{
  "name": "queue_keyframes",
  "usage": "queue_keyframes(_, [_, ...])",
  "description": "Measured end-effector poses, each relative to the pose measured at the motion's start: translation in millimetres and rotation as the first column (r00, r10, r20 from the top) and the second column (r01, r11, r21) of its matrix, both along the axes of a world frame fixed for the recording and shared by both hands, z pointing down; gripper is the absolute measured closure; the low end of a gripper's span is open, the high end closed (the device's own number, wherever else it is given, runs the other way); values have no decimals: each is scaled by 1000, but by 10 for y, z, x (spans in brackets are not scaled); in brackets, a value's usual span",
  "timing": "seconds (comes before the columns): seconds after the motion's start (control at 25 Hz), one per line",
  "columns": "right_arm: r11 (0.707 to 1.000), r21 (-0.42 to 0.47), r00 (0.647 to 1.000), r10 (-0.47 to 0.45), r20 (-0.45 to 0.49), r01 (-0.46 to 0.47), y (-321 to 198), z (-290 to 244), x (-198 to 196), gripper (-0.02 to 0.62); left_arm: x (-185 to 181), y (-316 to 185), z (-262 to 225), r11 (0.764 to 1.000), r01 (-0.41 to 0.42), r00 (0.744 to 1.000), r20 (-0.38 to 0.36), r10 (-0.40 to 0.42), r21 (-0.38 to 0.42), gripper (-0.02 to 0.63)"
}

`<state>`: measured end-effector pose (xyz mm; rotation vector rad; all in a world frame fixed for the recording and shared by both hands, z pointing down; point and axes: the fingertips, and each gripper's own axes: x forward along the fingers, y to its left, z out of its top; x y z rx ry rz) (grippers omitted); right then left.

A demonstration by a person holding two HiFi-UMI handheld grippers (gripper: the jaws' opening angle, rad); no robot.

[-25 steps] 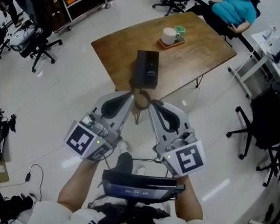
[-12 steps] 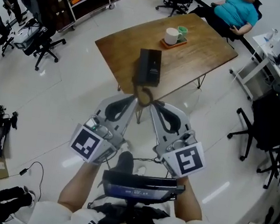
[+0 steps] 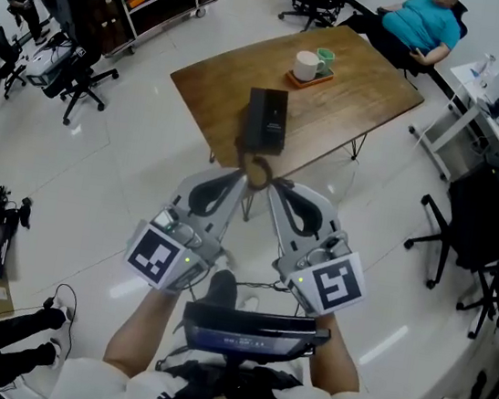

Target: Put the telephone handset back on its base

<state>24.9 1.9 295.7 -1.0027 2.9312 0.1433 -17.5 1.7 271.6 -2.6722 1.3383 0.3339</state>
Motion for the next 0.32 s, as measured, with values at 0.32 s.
queue_keyframes(0.32, [1000,11,1000,-2,-4,2,7,-10,-6,594,-3,14,-25,1000,-1,1000,-8,1,5,606])
